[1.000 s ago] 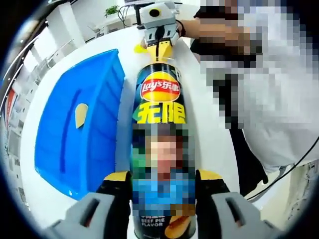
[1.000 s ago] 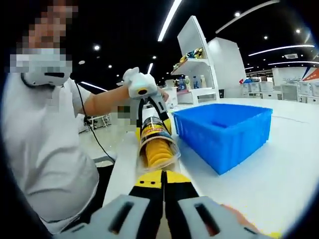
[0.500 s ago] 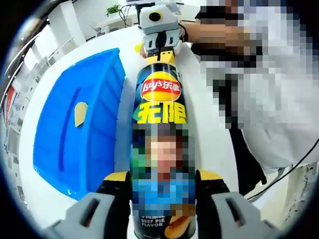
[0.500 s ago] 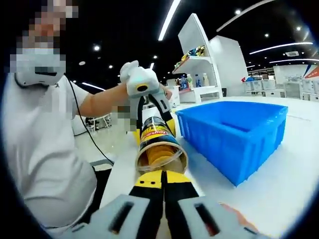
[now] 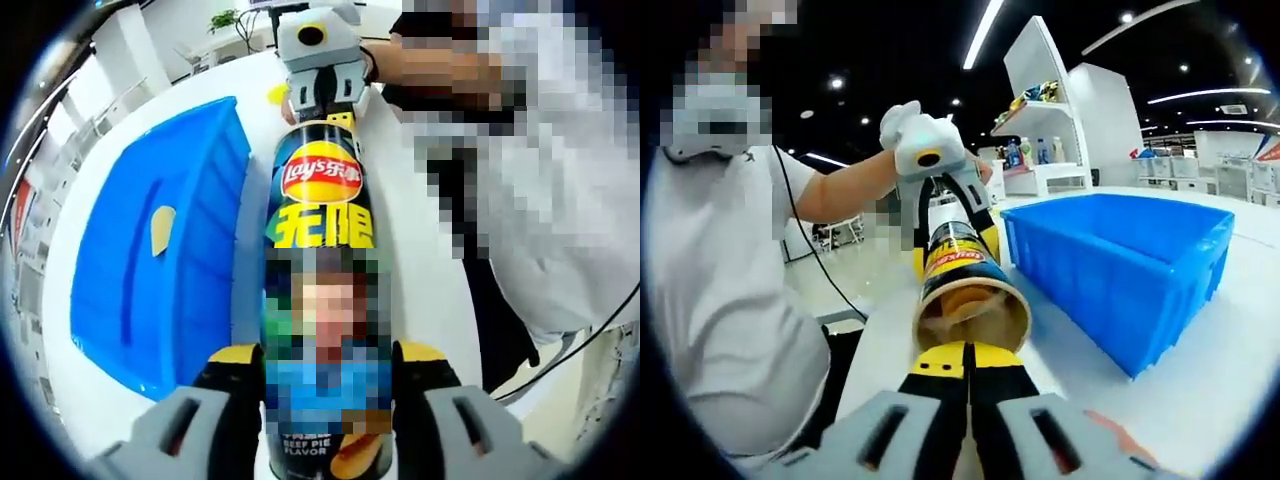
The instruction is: Open the lid of the chip container on the table, take out the chips, place them into the box in front of the container, and close the lid
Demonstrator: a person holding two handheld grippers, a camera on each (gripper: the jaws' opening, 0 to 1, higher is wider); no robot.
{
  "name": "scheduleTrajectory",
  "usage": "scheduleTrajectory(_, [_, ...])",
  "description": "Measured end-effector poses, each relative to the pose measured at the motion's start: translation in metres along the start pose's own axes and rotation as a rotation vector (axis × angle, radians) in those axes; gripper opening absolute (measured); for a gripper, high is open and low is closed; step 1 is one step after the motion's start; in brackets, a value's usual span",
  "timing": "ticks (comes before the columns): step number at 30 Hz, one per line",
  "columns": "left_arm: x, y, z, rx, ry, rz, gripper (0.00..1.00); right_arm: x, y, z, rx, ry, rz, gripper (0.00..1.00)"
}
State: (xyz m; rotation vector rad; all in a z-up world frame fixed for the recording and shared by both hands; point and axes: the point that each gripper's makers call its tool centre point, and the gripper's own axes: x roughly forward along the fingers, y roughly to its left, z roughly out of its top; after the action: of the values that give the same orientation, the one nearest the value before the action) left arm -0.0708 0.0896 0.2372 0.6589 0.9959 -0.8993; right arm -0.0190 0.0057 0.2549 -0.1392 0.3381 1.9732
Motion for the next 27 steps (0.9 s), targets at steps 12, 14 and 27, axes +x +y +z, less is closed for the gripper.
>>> scheduleTrajectory(12, [-0.005, 0.007, -0.007, 0.035, -0.003, 0.019, 0.57, -0.009, -0.002, 0.003, 0.046, -0.044, -0.008, 0.02])
scheduleTrajectory(14, [-0.007, 0.006, -0.004, 0.028, -0.007, 0.014, 0.62, -0.009, -0.003, 0.002, 0.049, -0.042, -0.012, 0.02])
scheduleTrajectory(27, [-0.012, -0.004, 0.026, 0.06, 0.03, 0.031, 0.6, -0.017, -0.007, 0.006, 0.061, -0.08, -0.06, 0.02])
